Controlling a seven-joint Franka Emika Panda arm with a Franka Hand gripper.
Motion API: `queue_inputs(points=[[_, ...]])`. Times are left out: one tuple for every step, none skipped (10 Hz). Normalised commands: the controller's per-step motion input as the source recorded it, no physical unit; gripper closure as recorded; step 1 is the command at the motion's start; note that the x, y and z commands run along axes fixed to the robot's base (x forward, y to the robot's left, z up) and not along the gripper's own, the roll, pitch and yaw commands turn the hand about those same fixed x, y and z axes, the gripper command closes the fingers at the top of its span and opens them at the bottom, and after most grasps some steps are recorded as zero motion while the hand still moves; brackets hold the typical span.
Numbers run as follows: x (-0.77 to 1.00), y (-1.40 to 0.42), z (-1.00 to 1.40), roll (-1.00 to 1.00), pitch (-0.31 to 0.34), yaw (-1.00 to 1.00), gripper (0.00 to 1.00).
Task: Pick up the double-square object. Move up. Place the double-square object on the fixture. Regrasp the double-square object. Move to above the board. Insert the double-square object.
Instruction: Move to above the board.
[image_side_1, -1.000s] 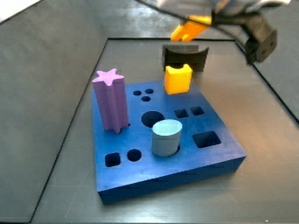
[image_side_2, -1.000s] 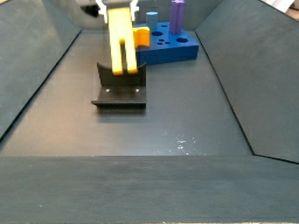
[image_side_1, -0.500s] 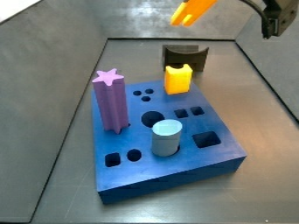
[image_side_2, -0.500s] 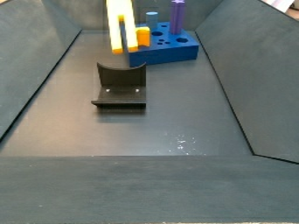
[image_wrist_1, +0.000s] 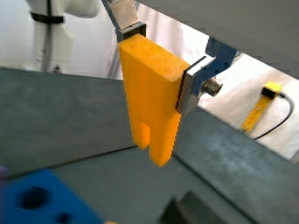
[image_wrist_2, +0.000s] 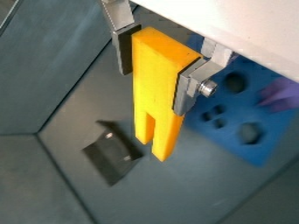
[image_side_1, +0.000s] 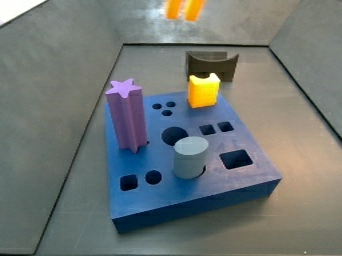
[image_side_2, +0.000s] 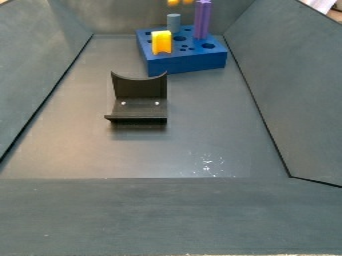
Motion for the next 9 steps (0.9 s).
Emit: queue_inputs(points=[[-0.56, -0.45, 0.48, -1.00, -0.154, -0.13, 1.00], [-0.35, -0.20, 0.26, -1.00, -0.152, -0.14, 1.00], [-0.23, -0.08, 0.12, -1.00, -0.146, -0.14, 1.00], [-0.17, -0.04, 0.09, -1.00, -0.147, -0.14, 1.00], [-0.13, 0.01, 0.04, -1.00, -0.156, -0.14, 1.00], [-0.12, 0.04, 0.02, -1.00, -0.167, -0.14, 1.00], [-0.11, 0.05, 0.02, -0.98, -0.178, -0.14, 1.00], [-0.10, 0.05, 0.00, -0.60, -0.141, -0.07, 1.00], [-0.10, 0.05, 0.00, -0.45, -0.124, -0.04, 1.00]])
